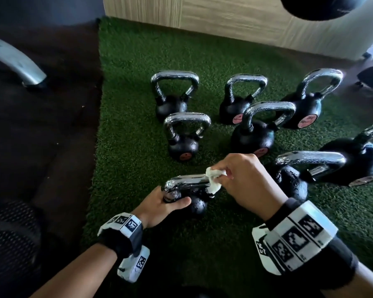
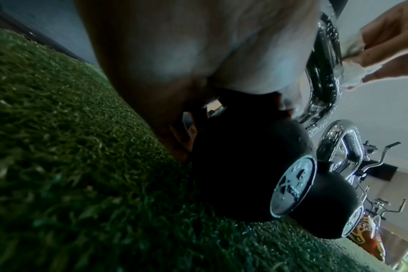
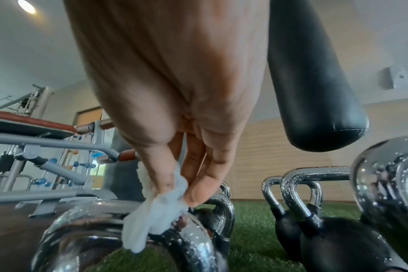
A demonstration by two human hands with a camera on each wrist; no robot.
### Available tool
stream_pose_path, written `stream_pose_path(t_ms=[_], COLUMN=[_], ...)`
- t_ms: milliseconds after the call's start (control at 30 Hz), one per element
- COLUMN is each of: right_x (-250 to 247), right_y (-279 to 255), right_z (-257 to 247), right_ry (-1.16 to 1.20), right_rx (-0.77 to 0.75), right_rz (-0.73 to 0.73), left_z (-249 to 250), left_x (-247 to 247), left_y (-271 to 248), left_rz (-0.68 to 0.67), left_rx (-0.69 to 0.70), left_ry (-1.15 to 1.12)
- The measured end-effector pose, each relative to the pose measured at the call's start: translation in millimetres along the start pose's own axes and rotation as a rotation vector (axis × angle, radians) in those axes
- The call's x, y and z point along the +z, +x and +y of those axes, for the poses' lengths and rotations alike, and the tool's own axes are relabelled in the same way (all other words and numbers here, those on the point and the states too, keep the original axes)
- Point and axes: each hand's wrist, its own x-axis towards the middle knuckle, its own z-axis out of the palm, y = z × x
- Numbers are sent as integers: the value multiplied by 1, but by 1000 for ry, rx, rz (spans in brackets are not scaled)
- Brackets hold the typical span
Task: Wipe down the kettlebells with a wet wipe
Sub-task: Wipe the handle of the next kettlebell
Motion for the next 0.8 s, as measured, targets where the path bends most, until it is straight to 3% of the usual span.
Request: stream_pose_path(t_ms=[167,467,667,800], right_x=[8,6,24,37], right_y=[-8,-4,-10,-9], right_z=[-6,29,58,68], right_ry=[76,133,426,538], right_rx=[-15,79,316,368], right_rz=[57,115,142,181], left_z=[8,14,14,13], left_x=[-4,-2,-3,-6], left_y=[-2,-8,-9,-9], left_rz=[-27,-16,-30,-16], left_rx=[-43,-134,-153,-173], left_ry=[21,3,10,53])
